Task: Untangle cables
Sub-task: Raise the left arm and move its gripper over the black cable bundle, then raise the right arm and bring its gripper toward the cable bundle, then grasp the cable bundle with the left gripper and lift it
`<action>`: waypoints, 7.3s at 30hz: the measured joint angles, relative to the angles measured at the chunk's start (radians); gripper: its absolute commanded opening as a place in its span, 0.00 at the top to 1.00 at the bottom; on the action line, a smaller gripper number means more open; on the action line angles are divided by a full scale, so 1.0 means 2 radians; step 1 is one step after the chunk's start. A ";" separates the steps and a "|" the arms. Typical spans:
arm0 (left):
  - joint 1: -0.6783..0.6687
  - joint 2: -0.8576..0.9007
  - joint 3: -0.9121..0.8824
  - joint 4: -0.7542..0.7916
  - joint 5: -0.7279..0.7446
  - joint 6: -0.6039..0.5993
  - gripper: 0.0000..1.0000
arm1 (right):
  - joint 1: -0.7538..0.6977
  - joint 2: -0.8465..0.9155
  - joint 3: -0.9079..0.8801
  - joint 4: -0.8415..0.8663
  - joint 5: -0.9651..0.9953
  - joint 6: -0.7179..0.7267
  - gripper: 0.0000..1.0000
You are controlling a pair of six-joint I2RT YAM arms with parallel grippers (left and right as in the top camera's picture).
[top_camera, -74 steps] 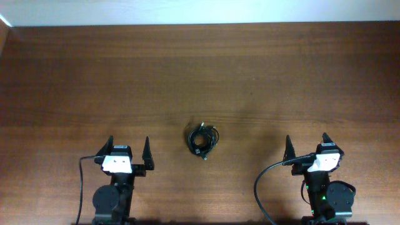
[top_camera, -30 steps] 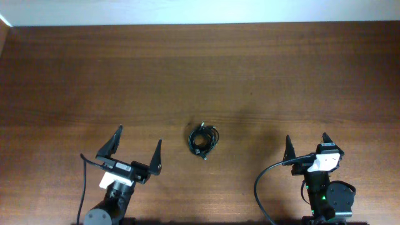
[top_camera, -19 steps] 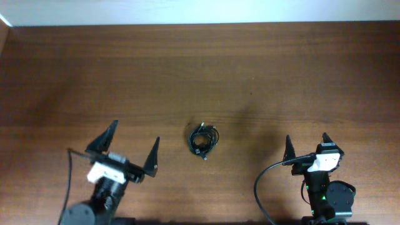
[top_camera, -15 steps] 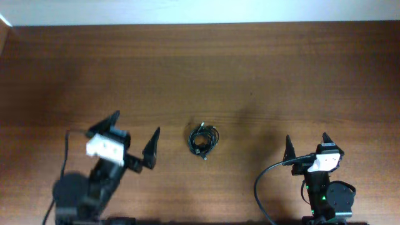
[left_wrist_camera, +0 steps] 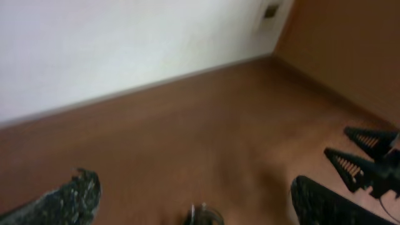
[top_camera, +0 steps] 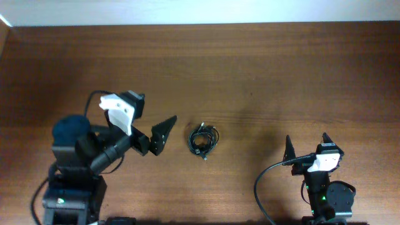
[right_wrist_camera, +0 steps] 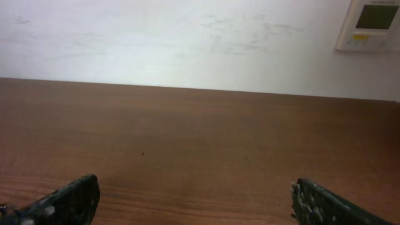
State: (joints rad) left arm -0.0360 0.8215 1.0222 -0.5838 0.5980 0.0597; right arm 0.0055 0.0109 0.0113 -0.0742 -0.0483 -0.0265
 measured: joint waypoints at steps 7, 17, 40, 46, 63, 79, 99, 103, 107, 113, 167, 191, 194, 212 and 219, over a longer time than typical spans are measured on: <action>0.000 0.120 0.129 -0.172 -0.053 0.002 0.01 | 0.000 0.000 0.000 0.000 0.000 0.000 0.02; 0.000 0.244 0.130 -0.212 -0.043 -0.008 0.01 | 0.000 0.000 0.000 0.000 0.000 0.000 0.02; -0.086 0.436 0.130 -0.267 -0.066 -0.043 0.01 | 0.000 0.000 0.000 0.000 0.000 0.000 0.02; -0.088 0.436 0.130 -0.244 -0.104 -0.043 0.01 | 0.000 0.000 0.000 0.018 -0.011 0.012 0.02; -0.088 0.436 0.130 -0.232 -0.117 -0.043 0.01 | -0.017 0.002 0.087 0.195 -0.397 0.251 0.02; -0.088 0.436 0.130 -0.222 -0.118 -0.043 0.01 | -0.137 0.305 0.595 -0.581 -0.384 0.004 0.02; -0.088 0.436 0.130 -0.210 -0.137 -0.067 0.01 | -0.138 0.558 0.530 -0.604 -0.461 0.047 0.02; -0.088 0.436 0.130 -0.222 -0.146 -0.068 0.01 | -0.122 0.610 0.492 -0.576 -0.461 0.049 0.02; -0.093 0.436 0.128 -0.222 -0.149 -0.068 0.01 | -0.066 0.651 0.480 -0.528 -0.460 0.057 0.02; -0.118 0.436 0.102 -0.222 -0.151 -0.068 0.01 | 0.043 0.682 0.479 -0.424 -0.385 0.167 0.02; -0.171 0.487 0.041 -0.062 -0.048 -0.058 0.60 | 0.063 0.682 0.479 -0.415 -0.303 0.236 0.02; -0.172 0.502 0.078 -0.083 -0.068 -0.039 1.00 | 0.063 0.682 0.479 -0.423 -0.301 0.236 0.02; -0.172 0.501 0.137 -0.139 -0.067 -0.039 1.00 | 0.063 0.682 0.479 -0.428 -0.301 0.232 0.02; -0.172 0.423 0.281 -0.186 0.000 -0.039 1.00 | 0.063 0.682 0.479 -0.426 -0.299 0.226 0.02; -0.189 0.428 0.279 -0.212 -0.141 -0.092 1.00 | 0.063 0.682 0.479 -0.426 -0.299 0.224 0.02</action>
State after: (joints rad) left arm -0.4137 1.6783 1.5806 -1.0080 0.3164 -0.1242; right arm 0.1322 1.3758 0.9695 -0.9257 -0.6464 0.4225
